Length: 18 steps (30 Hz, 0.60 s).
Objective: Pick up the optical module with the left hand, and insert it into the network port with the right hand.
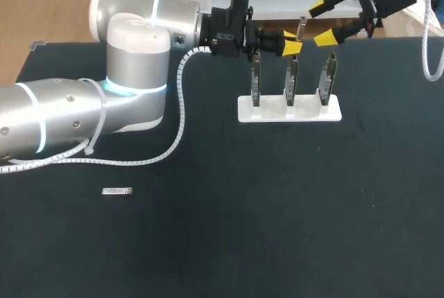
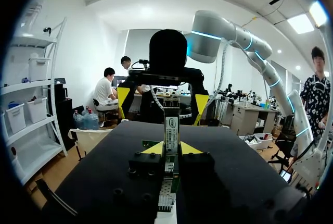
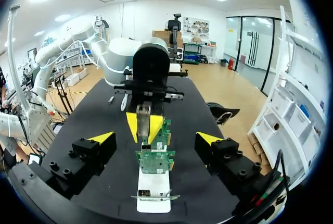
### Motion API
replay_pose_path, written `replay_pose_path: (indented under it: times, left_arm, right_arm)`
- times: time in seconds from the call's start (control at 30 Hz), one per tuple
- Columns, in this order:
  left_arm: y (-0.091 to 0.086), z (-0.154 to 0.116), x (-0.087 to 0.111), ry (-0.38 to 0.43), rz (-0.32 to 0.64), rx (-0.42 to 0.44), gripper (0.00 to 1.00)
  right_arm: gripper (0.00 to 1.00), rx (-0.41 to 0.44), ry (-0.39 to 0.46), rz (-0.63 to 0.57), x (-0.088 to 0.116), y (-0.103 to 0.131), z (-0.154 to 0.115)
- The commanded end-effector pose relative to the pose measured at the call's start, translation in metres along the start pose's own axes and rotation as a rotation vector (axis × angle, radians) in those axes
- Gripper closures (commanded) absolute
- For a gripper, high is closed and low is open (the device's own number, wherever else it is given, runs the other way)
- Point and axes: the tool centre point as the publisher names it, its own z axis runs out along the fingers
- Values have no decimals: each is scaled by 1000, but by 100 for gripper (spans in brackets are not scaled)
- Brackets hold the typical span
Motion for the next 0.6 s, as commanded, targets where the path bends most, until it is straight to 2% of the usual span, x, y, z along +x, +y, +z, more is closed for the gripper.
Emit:
replay_pose_path:
  times: [0.03,0.6]
  left_arm:
    - [1,0,0,0,0,1,100]
    - [1,0,0,0,0,1,100]
  right_arm:
    - [0,6,-9,0,-9,8,1]
    - [0,2,-34,-23,-35,20,19]
